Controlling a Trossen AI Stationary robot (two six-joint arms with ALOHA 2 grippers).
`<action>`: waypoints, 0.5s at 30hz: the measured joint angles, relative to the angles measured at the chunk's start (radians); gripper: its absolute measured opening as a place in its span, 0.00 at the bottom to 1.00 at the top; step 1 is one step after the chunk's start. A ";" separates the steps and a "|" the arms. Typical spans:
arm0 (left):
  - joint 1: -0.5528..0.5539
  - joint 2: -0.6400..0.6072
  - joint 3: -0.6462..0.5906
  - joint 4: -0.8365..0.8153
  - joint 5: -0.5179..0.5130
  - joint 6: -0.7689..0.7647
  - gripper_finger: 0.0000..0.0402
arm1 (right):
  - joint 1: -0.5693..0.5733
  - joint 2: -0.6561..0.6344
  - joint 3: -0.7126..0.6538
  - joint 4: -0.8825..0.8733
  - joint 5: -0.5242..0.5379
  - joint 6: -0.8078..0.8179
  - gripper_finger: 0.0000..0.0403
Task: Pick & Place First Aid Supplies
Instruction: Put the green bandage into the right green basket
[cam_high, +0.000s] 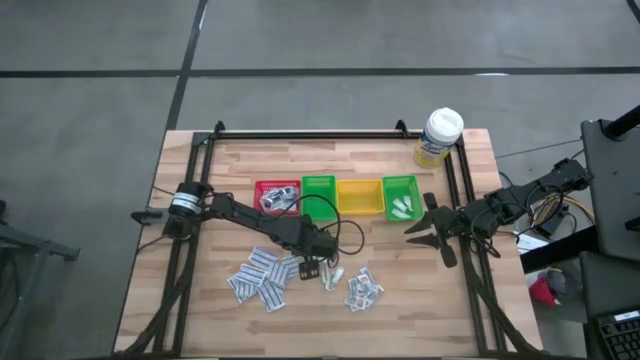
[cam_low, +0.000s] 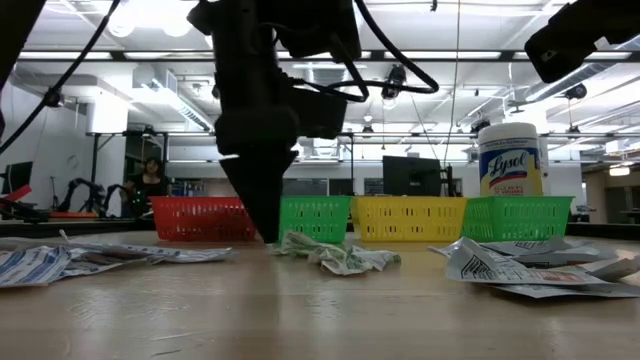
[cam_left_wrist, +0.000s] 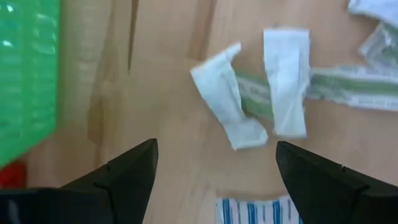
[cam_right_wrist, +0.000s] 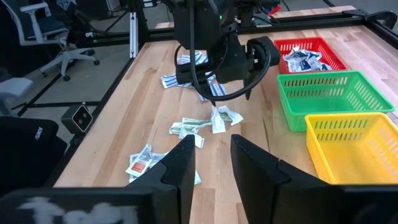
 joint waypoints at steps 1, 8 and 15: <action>0.000 0.000 -0.003 0.014 -0.007 0.004 0.79 | 0.000 0.000 0.000 0.000 0.000 0.000 0.26; -0.002 0.000 -0.042 0.093 -0.017 0.089 0.79 | 0.000 0.000 0.000 0.000 0.000 0.000 0.27; -0.004 0.000 -0.068 0.117 -0.014 0.095 0.79 | 0.000 0.000 0.000 0.000 0.000 -0.004 0.25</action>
